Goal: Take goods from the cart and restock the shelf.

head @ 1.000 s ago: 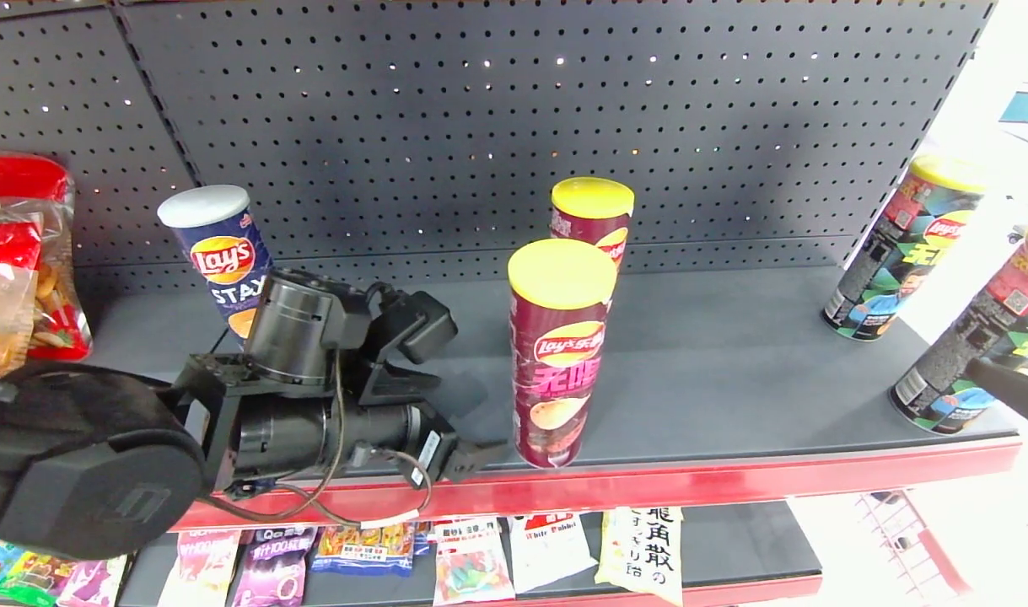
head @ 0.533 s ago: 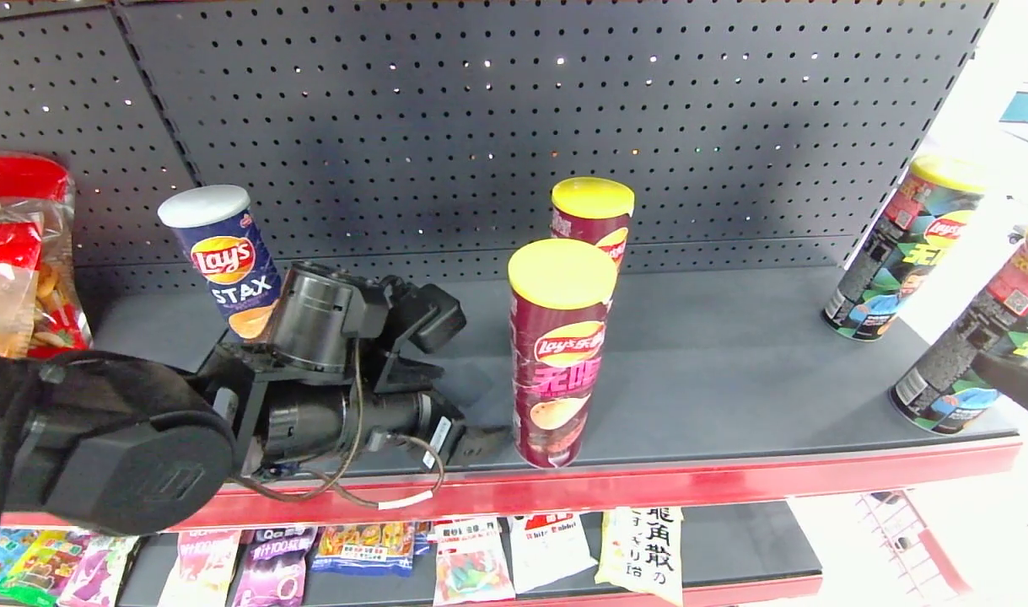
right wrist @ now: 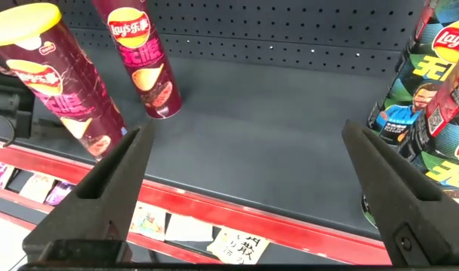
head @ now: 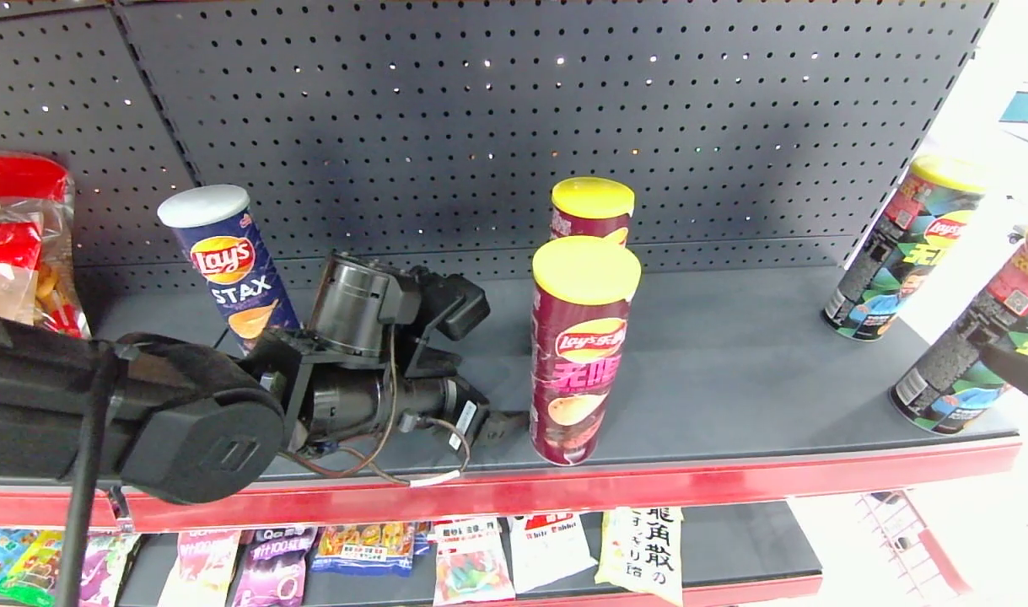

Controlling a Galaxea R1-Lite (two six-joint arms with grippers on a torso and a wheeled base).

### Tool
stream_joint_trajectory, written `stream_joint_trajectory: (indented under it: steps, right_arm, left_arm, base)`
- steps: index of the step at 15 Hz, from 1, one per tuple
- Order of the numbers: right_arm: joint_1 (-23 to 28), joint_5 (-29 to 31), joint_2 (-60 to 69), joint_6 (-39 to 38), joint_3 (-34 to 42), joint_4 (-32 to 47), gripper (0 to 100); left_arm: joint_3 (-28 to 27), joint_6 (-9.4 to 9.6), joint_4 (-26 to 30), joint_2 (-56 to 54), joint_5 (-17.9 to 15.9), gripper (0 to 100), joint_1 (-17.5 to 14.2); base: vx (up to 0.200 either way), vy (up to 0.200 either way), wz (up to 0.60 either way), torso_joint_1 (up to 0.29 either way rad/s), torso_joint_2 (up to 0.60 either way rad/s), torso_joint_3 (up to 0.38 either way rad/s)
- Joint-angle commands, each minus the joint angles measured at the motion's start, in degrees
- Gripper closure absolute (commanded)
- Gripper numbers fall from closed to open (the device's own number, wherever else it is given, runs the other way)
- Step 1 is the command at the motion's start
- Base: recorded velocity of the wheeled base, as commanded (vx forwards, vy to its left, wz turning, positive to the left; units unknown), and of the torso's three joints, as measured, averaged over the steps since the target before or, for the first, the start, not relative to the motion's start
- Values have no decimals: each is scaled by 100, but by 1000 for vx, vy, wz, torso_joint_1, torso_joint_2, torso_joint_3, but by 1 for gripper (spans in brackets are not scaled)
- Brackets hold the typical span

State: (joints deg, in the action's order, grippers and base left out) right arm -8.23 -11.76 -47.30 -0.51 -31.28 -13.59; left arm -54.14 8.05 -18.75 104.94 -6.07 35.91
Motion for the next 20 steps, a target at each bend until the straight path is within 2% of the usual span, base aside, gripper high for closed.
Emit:
stream_joint_trajectory:
  steps: [1, 16, 18, 20]
  right_arm:
    - [-3, -1, -16, -2, 8, -3, 0]
    - [-12, -10, -7, -2, 87, 6, 0]
    - [-38, -19, 124, 16, 360, 6, 0]
    - [-38, 7, 327, 42, 729, 6, 0]
  left_arm:
    - [-44, 4, -6, 44, 1, 0, 3]
    - [-123, -22, -24, 88, 27, 0, 47]
    - [-9, -40, -15, -342, 352, 0, -14]
    - [404, -66, 12, -1195, 686, 0, -85]
  base:
    - [0, 0, 0, 0, 0, 0]
    - [0, 0, 0, 0, 0, 0]
    - [0, 0, 0, 0, 0, 0]
    - [0, 0, 0, 0, 0, 0]
